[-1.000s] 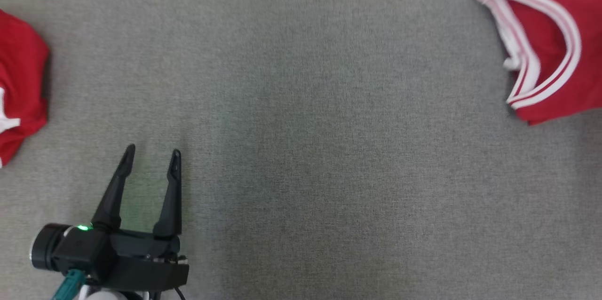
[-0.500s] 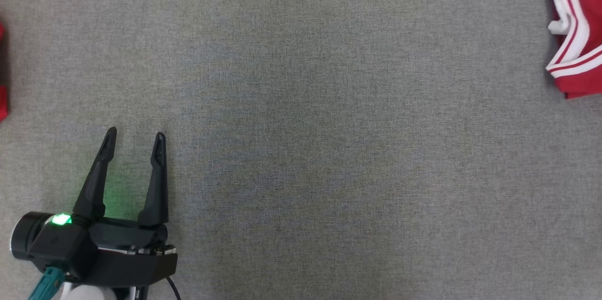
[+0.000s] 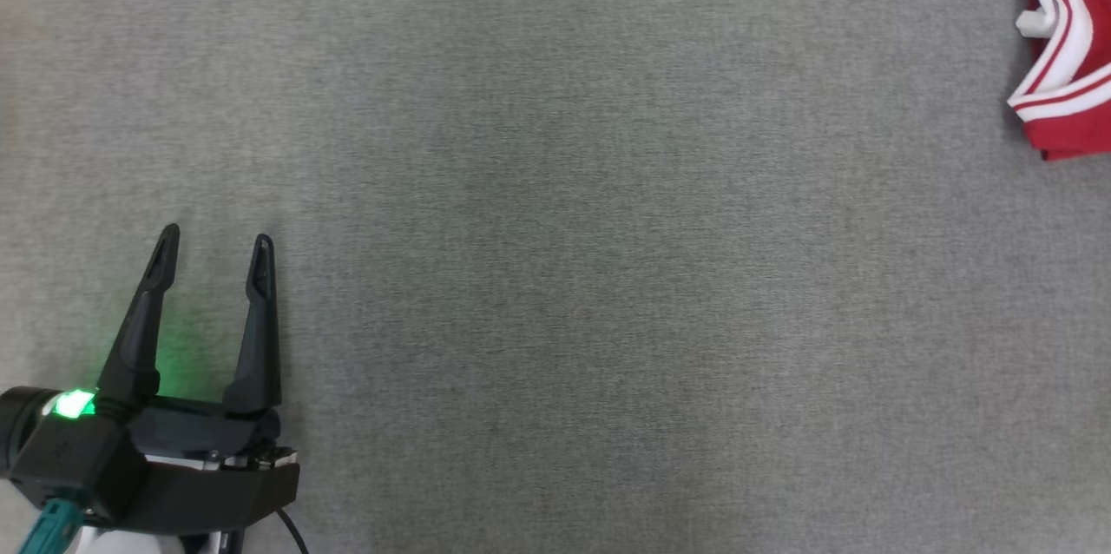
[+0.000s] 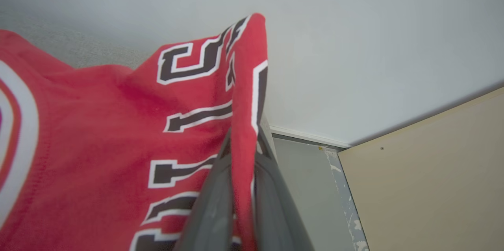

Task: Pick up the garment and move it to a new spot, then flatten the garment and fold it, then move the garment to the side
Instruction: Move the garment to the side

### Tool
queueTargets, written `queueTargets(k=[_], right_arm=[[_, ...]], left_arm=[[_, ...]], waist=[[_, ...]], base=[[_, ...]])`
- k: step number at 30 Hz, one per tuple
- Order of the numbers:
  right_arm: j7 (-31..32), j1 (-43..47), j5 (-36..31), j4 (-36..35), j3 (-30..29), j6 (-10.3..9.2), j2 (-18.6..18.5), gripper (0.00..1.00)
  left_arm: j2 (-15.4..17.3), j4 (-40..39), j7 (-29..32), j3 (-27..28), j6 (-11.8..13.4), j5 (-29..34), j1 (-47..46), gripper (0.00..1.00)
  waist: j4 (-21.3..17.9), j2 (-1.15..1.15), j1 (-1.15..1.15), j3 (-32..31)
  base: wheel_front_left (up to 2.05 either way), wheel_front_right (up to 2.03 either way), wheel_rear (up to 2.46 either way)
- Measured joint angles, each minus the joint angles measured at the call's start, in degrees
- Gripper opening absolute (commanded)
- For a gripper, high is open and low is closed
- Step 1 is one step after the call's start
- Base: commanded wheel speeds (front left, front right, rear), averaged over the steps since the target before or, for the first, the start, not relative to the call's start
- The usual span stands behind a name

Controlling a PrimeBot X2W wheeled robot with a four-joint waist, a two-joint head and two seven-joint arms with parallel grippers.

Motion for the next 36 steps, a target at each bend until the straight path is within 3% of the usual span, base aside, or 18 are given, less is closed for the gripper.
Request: queueTargets(k=[18,19,20,21,28,36], right_arm=[[-2.6,-4.0,-2.0,2.9,2.0,0.00,1.1,0.00],[-3.0,-4.1,-2.3,2.8,2.2,0.00,0.9,0.38],[-3.5,-4.1,-2.7,2.8,2.2,0.00,0.6,0.58],[-3.8,-4.2,-3.0,2.9,2.2,0.00,0.5,1.00],[-4.9,-5.3,-3.9,4.0,1.6,0.00,0.0,1.00],[-11.1,-5.3,-2.6,4.9,1.9,0.00,0.7,1.00]], left_arm=[[1.6,-2.1,0.0,0.8,0.0,0.0,0.2,1.00],[1.6,-2.1,0.0,0.8,0.0,0.0,0.2,1.00],[1.6,-2.2,0.0,0.7,0.0,0.0,0.2,1.00],[1.6,-2.2,0.0,0.8,0.0,0.0,0.2,1.00],[1.4,-2.0,-0.1,1.0,0.0,-0.1,0.2,1.00],[0.4,0.0,-0.1,0.9,0.0,-0.1,0.3,1.00]], waist=[[-2.7,-0.01,-0.01,2.1],[-2.7,0.00,-0.01,2.1],[-2.7,-0.01,0.00,2.2],[-2.7,0.00,-0.01,2.3],[-2.5,-0.01,0.00,2.3],[-2.5,0.00,0.00,0.3]], base=[[0.00,0.00,0.00],[0.00,0.00,0.00],[0.00,0.00,0.00],[0.00,0.00,0.00],[0.00,0.00,0.00],[0.00,0.00,0.00]])
